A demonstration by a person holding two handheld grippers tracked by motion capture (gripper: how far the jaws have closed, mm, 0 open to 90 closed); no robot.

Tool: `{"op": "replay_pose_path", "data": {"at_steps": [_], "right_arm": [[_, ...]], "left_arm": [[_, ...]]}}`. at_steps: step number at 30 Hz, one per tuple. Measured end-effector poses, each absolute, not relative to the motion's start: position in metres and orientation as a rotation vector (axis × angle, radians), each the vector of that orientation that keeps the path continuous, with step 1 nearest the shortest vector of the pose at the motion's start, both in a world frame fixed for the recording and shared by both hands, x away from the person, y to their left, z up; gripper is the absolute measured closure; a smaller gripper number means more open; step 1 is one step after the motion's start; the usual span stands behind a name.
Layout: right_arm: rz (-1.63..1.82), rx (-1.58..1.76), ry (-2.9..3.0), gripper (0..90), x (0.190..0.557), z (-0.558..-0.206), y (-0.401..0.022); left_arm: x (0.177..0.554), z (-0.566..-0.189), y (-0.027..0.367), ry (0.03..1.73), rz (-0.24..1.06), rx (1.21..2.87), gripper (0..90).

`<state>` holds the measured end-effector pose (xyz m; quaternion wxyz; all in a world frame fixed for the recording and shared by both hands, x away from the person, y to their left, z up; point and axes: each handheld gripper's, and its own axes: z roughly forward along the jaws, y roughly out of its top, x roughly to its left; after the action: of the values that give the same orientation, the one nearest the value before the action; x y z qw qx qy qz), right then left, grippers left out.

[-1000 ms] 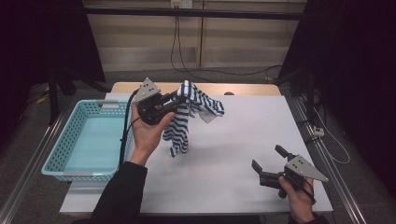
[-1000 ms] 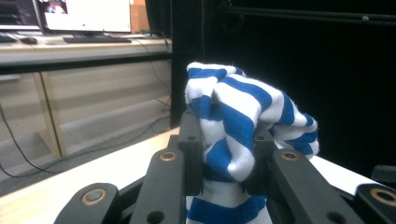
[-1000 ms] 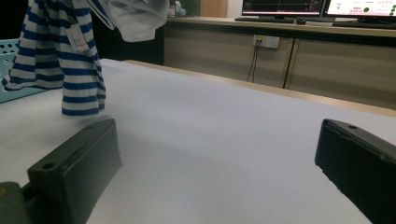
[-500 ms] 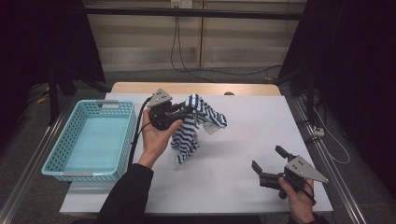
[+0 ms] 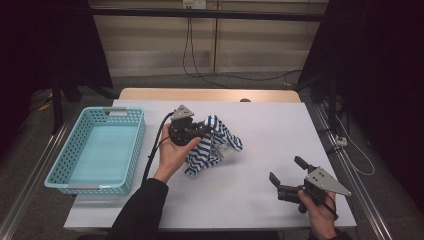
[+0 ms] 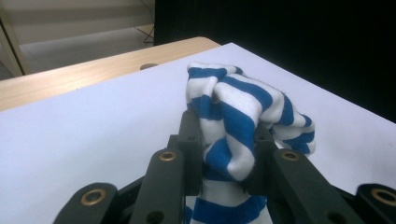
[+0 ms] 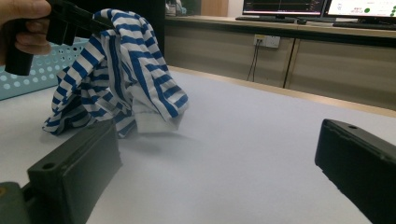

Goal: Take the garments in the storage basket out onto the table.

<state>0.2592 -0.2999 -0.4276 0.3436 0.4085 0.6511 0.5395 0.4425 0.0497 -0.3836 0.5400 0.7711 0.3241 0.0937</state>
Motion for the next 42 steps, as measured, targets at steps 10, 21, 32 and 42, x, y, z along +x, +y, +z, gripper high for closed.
{"op": "replay_pose_path", "data": {"at_steps": [10, 21, 32, 42], "right_arm": [[1.402, 1.063, 1.694, 0.0, 0.259, -0.428, -0.300], [1.401, 1.059, 1.699, 0.0, 0.260, -0.428, -0.299], [1.400, 1.059, 1.708, 0.0, 0.260, -0.428, -0.299], [1.399, 1.056, 1.713, 0.0, 0.261, -0.428, -0.298]], "left_arm": [[0.449, -0.407, 0.040, 0.801, 0.183, 1.906, 73.3], [0.453, -0.426, 0.031, 0.854, 0.148, 2.024, 73.3], [0.453, -0.437, 0.024, 0.872, 0.070, 2.099, 72.1], [0.453, -0.443, 0.022, 0.888, 0.132, 2.122, 57.8]]}}
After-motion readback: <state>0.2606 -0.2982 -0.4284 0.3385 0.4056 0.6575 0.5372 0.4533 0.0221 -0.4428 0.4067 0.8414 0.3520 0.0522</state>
